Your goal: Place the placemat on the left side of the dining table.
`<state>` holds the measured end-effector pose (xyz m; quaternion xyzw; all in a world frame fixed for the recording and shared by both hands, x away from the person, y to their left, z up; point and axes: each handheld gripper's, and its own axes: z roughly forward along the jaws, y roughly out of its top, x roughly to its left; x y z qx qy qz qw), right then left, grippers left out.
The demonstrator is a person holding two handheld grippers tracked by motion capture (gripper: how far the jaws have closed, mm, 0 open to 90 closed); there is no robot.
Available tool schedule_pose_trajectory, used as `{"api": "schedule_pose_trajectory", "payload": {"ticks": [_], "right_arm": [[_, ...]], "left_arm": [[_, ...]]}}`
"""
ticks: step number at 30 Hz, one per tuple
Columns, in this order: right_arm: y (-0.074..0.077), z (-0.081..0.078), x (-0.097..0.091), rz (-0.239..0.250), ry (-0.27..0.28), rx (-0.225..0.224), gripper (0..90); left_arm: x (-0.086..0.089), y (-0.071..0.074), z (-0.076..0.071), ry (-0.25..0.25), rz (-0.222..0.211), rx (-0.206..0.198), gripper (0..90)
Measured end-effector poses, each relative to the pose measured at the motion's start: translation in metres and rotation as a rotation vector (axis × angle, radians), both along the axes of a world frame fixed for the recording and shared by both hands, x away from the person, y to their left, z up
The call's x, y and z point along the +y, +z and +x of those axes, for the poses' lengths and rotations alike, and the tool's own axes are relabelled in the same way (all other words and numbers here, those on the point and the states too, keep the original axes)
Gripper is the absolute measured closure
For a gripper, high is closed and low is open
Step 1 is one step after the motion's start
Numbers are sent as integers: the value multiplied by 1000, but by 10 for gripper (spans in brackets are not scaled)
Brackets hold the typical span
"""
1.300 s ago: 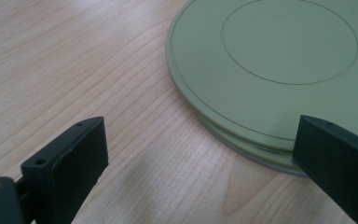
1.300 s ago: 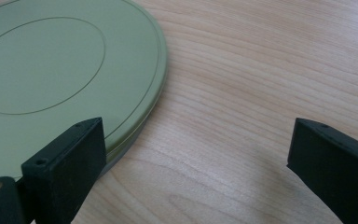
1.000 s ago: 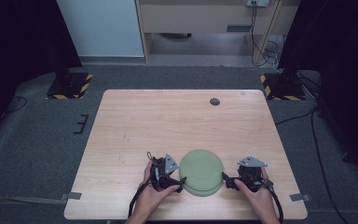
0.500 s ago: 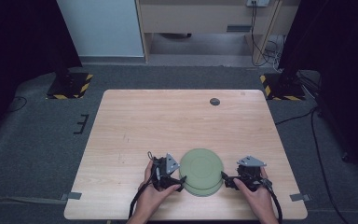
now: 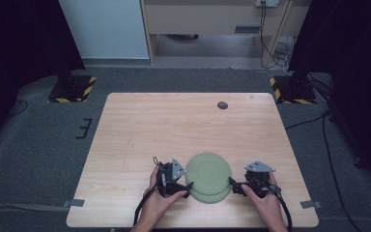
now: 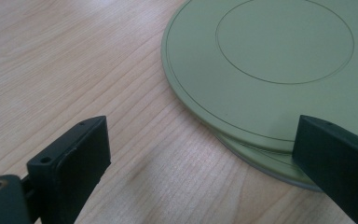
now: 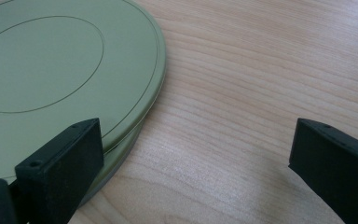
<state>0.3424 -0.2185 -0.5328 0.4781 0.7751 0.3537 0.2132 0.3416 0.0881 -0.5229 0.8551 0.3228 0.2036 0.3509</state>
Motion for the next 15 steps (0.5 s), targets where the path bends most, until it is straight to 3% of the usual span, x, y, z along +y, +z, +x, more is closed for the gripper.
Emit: {"api": "schedule_pose_trajectory", "payload": {"ticks": [15], "right_arm": [[0, 2, 2, 0, -10, -6, 37]], "left_arm": [[-1, 1, 4, -4, 8, 4, 42]]}}
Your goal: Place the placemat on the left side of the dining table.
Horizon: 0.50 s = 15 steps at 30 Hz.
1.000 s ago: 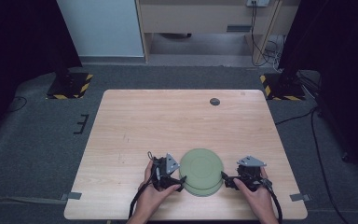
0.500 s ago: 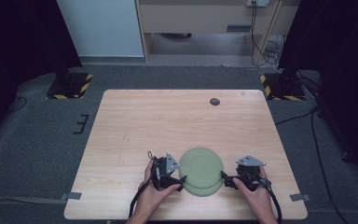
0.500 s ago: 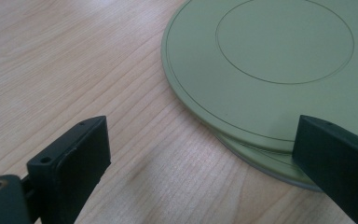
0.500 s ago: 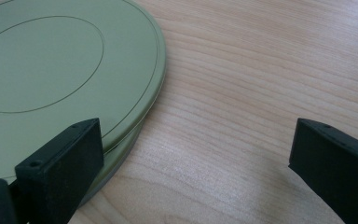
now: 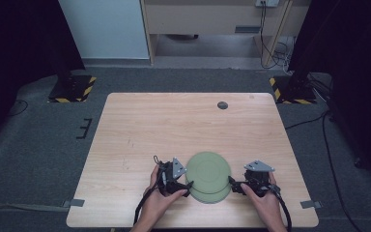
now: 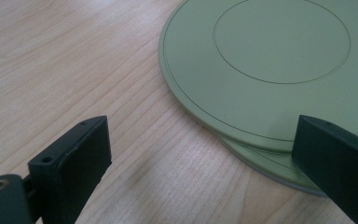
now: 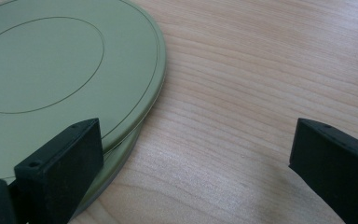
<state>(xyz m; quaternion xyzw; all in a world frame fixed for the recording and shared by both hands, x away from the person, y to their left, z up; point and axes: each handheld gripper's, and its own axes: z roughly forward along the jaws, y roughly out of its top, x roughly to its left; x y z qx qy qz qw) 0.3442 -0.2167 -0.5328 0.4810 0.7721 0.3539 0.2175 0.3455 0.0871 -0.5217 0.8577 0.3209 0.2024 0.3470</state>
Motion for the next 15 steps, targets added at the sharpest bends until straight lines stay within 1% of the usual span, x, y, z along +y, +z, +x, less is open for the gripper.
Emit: {"api": "schedule_pose_trajectory", "payload": {"ticks": [2, 5, 7, 11, 13, 15], "right_arm": [[0, -1, 0, -1, 2, 0, 56], [1, -4, 1, -2, 16, 6, 51], [1, -4, 1, -3, 16, 4, 47], [0, 0, 1, 1, 5, 5, 22], [0, 1, 1, -1, -5, 3, 27], [0, 1, 1, 2, -13, 1, 48]], "left_arm": [[-1, 1, 1, 1, 9, -1, 42], [-2, 1, 3, -5, 18, -1, 36], [-2, 1, 4, -3, 15, 9, 37], [-3, 1, 6, 4, 16, 8, 26], [-4, 1, 8, 12, 16, 14, 4], [-4, 0, 9, 14, 12, 17, 5]]}}
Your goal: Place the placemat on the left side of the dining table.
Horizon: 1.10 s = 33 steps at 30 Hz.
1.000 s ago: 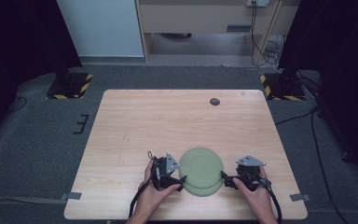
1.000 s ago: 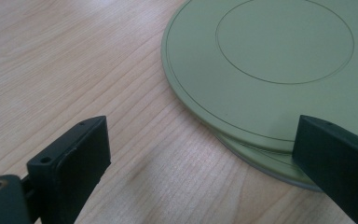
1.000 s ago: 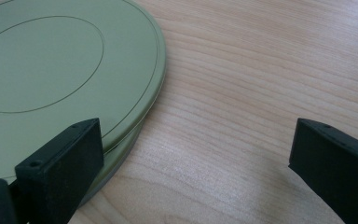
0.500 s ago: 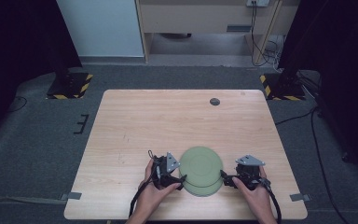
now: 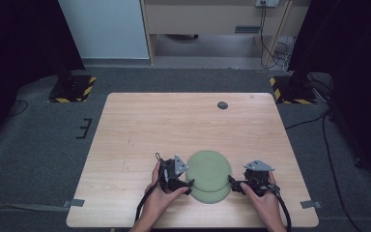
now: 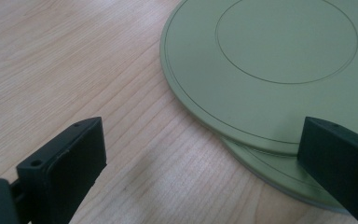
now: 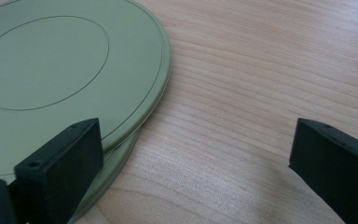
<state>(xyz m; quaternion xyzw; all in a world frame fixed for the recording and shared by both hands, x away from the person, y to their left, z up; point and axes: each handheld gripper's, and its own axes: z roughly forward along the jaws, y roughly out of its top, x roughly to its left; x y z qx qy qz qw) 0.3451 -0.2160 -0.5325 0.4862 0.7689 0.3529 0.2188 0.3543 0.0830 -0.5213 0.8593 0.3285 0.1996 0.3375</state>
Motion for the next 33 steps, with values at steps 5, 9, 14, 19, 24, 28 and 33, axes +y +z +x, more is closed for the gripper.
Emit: {"api": "schedule_pose_trajectory", "payload": {"ticks": [5, 9, 14, 19, 24, 28, 33], "right_arm": [[0, -3, 2, -3, 15, 2, 45], [0, 0, 1, 1, 2, -2, 24], [-1, 0, 1, 0, 5, 0, 50], [-1, 2, 2, -1, 3, 0, 26], [-1, 2, 2, 0, 5, 1, 48], [0, 2, 4, -6, 8, 0, 31], [-1, 4, 2, 2, 12, 7, 40]], "left_arm": [[-1, 0, 0, 4, 4, -7, 4], [-2, 0, -1, 2, 9, -25, 5], [-1, -1, 0, -3, -4, -23, 17], [-3, 1, -2, -13, 15, -45, 46], [-2, 0, -2, -10, 7, -39, 54], [-2, 0, -2, -10, 7, -38, 55], [-1, -1, -2, -2, -2, -23, 56]]}}
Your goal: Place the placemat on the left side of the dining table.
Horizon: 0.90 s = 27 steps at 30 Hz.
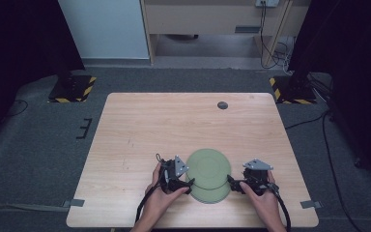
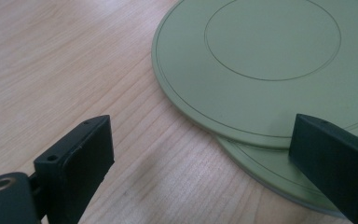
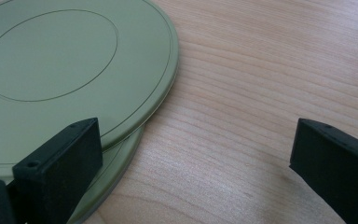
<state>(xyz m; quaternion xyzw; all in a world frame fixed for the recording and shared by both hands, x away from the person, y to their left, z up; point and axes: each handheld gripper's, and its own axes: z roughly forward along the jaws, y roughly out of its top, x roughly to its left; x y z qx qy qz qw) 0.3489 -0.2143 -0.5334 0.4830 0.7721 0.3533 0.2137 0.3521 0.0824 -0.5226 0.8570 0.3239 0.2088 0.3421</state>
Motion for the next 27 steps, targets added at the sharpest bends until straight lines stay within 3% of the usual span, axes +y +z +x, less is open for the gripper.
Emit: {"api": "schedule_pose_trajectory", "payload": {"ticks": [6, 11, 16, 18, 21, 27], "right_arm": [[0, 0, 0, 2, -4, 0, 38], [0, 2, -2, 3, -16, -5, 40], [0, 0, -2, 7, -15, 0, 47], [0, 1, -2, 7, -17, -3, 43], [-1, 2, -2, 6, -21, -7, 30], [0, 0, -2, 7, -10, -5, 46]], "left_arm": [[1, 0, 2, -14, 5, 12, 56], [-1, 0, 12, -10, -7, 65, 17], [1, -1, 12, -9, -24, 62, 16], [0, 0, 13, -8, -15, 62, 12], [-2, 1, 12, -17, 8, 32, 22], [-3, 1, 12, -15, 12, 20, 34]]}}
